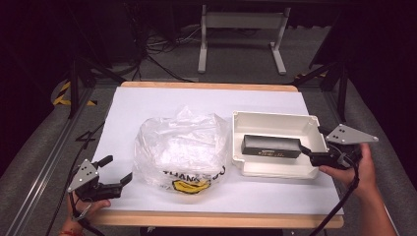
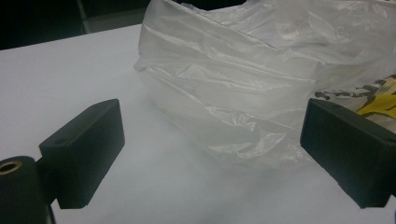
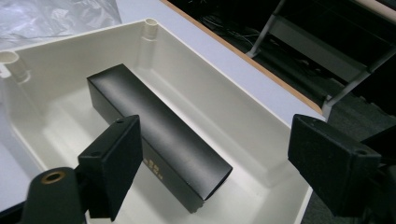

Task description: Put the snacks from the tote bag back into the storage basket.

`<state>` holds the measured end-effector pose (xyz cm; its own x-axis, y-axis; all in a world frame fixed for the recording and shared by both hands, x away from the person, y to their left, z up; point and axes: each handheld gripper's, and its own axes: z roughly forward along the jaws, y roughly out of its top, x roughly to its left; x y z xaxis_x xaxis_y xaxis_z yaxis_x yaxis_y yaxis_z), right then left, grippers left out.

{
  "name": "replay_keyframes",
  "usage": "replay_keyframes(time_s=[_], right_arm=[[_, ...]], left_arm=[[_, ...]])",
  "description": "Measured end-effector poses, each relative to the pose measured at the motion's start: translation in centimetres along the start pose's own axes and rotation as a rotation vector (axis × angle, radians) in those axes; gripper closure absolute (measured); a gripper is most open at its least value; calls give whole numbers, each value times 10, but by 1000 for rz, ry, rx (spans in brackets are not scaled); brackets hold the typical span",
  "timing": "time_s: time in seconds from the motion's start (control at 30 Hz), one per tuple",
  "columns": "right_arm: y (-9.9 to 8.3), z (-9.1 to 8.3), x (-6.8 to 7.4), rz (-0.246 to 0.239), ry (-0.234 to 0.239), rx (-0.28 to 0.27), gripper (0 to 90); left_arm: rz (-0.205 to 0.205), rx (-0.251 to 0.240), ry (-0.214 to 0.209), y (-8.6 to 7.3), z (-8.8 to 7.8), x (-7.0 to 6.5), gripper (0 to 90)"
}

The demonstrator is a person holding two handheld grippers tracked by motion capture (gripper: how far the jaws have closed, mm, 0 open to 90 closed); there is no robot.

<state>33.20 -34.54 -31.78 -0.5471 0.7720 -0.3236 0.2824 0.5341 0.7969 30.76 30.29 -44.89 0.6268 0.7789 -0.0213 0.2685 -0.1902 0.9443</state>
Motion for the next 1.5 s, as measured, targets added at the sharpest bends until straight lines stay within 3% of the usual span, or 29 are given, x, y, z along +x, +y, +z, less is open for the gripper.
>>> replay_keyframes(time_s=[0.23, 0.57, 0.83, 1.37, 1.5], right_arm=[[-10, -6, 4, 15, -2, -4, 177], [-30, -16, 10, 44, -62, 2, 136], [-52, -22, 11, 107, -94, -20, 92], [-94, -19, 22, 191, -158, -66, 59], [-103, -16, 24, 202, -145, -82, 59]], left_arm=[[0, 0, 0, 0, 0, 0, 73], [7, -1, -8, 1, 2, 0, 72], [9, 2, -10, 1, 2, 0, 73], [2, -1, -6, 0, 2, 1, 73], [1, 2, -2, -1, 1, 2, 73]])
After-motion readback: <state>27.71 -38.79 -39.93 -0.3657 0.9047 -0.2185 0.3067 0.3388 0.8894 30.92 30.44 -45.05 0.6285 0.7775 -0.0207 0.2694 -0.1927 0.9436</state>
